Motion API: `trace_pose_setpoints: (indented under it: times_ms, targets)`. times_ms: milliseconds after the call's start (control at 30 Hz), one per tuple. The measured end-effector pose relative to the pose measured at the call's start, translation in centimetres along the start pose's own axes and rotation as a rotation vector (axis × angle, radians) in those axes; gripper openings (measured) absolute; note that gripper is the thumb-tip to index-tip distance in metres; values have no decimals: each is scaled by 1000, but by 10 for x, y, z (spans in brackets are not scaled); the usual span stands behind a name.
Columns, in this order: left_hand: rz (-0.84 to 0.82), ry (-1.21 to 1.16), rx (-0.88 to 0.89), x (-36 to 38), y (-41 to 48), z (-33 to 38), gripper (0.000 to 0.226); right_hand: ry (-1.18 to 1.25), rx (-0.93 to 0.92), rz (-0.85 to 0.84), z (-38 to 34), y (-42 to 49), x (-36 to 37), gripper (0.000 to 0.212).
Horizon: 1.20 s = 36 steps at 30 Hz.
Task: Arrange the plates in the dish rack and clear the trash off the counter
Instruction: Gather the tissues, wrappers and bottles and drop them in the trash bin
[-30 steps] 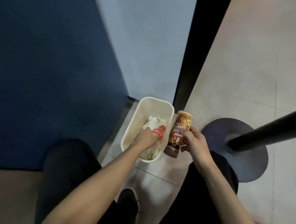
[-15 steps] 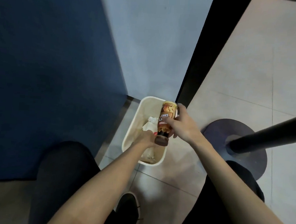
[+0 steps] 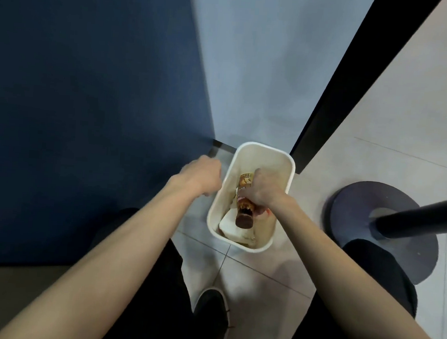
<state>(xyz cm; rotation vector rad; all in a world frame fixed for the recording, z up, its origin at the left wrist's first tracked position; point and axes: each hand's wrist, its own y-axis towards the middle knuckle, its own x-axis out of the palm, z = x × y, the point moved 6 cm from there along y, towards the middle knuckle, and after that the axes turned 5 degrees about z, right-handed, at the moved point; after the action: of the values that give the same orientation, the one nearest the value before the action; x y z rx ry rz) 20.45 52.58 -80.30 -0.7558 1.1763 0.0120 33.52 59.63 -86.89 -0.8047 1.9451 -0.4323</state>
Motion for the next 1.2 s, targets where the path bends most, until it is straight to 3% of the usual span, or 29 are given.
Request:
trace_pose_setpoints:
  times_ms: [167,300,400,533,667,933,1067,1200]
  targets:
    - [-106,-38,-46,22,25,-6,18,-142,-82,27,5,-5,6,43]
    - [-156,-66,-14,35,28,-1,32,-109,-295,298,12,-27,-36,39]
    - [-124,-69,15,38,31,-1,34,-170,-305,456,40,-46,-54,52]
    - [-91,-80,24,39,30,0,39,-61,-291,344,63,-52,-32,54]
    - [-57,-58,50,36,29,2,37,18,-312,352,65,-52,-30,53]
    - [37,65,14,18,20,4,34,-120,-280,286,59,-55,-44,48]
    - [356,-62,118,-2,-24,9,37,-138,-279,298,39,-86,-67,56]
    - [344,-224,233,-34,-116,29,42,-151,-363,124,-16,-145,-90,61]
